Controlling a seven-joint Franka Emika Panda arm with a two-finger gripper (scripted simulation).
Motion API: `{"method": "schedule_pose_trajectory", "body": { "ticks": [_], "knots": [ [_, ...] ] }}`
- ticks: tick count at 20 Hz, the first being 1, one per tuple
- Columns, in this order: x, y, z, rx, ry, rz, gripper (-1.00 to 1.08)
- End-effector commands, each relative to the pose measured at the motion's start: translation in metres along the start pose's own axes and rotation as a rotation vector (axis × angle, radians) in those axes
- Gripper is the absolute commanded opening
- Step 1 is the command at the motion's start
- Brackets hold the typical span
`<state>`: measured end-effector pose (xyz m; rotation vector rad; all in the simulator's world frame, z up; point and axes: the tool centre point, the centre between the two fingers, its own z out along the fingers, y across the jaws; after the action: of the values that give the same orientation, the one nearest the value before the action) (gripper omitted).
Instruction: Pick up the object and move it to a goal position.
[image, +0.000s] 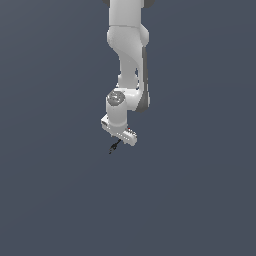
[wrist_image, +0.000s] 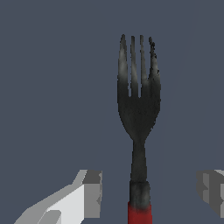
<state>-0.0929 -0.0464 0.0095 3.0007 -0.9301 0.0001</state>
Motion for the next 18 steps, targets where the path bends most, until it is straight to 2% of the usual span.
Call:
{"method": "schedule_pose_trajectory", "body": {
  "ticks": [1,11,18],
  "knots": [
    [0.0,-0.002,0.003,0.0,0.0,-0.004,-1.0],
    [0.0,-0.002,-0.002,0.0,0.0,0.0,-1.0],
    [0.002,-0.025,-0.022,-0.001,0.0,0.0,-1.0]
  ]
}}
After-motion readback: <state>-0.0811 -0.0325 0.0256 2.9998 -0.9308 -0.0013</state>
